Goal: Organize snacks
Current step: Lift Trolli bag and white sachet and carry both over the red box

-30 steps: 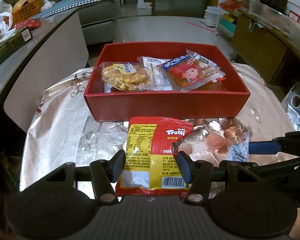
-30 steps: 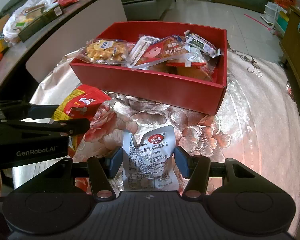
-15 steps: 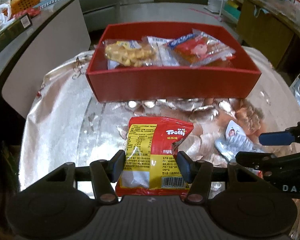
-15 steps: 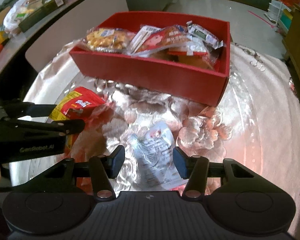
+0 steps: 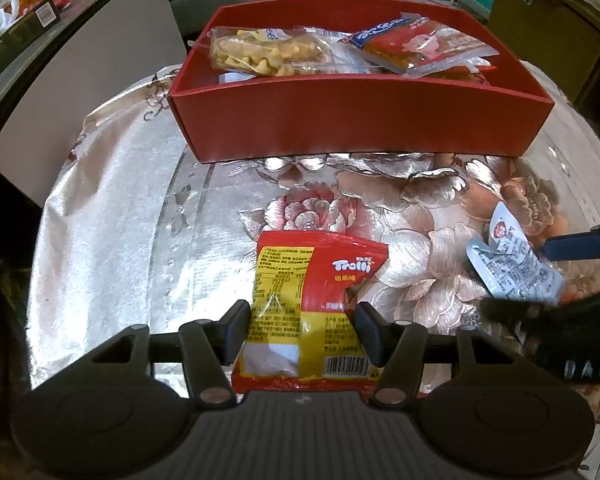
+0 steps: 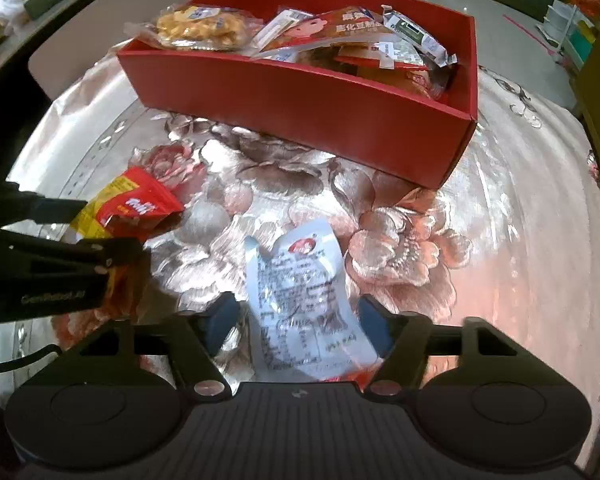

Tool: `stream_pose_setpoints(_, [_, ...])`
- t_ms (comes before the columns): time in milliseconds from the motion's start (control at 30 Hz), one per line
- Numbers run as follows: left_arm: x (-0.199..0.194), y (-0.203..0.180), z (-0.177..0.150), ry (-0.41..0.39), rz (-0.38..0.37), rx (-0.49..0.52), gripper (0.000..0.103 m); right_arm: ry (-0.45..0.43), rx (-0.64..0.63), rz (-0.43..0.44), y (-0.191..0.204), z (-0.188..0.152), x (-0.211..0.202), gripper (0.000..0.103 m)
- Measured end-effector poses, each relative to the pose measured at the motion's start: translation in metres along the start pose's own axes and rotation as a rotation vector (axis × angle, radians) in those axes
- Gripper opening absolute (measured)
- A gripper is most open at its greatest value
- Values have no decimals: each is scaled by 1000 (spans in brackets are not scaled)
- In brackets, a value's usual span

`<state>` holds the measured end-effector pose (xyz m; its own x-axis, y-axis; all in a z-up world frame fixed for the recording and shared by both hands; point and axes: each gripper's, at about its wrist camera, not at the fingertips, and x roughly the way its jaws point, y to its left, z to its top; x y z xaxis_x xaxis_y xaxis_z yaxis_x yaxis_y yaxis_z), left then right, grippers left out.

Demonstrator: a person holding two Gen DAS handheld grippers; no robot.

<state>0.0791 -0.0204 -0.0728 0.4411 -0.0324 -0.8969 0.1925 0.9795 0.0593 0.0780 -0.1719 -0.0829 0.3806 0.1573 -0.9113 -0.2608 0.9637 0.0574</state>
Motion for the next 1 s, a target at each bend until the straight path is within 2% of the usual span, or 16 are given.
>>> stream_pose_setpoints(67, [2,0,0,-2,12,2,62,11,-44,16,5,-1,7,102])
stream_pose_setpoints(200, [6,4,0,0,28,-12,76,8,-85,-34,17,0,14,103])
stream_pose_setpoints(267, [7,9,0,4,13,-35,75,-5,-52,-47,10,4,10,94])
stream_pose_setpoints(300, [7,11,0,7,0,-47,70,-11,-37,-48,7,5,8,91])
stream_pose_setpoints(400, [4,9,2,9,-25,-54,52,-25,-17,-48,-1,5,3,73])
stream_pose_setpoints(467, [2,4,3,10,-14,-39,51,-27,-33,-46,0,4,0,64])
stream_pose_setpoints(600, [-3,-1,3,8,-20,-40,49,-27,-49,-56,2,2,-5,59])
stream_pose_setpoints(733, [-20,1,10,-33,-61,-66,49,-72,-30,-23,0,1,-23,53])
stream_pose_setpoints(800, [-27,1,13,-51,-76,-71,49,-84,-8,6,-4,1,-29,46])
stream_pose_setpoints(900, [-29,0,14,-60,-86,-67,49,-64,13,1,-10,-2,-25,45])
stream_pose_setpoints(1000, [-23,-2,11,-39,-82,-57,49,-30,24,-2,-16,-8,-14,51])
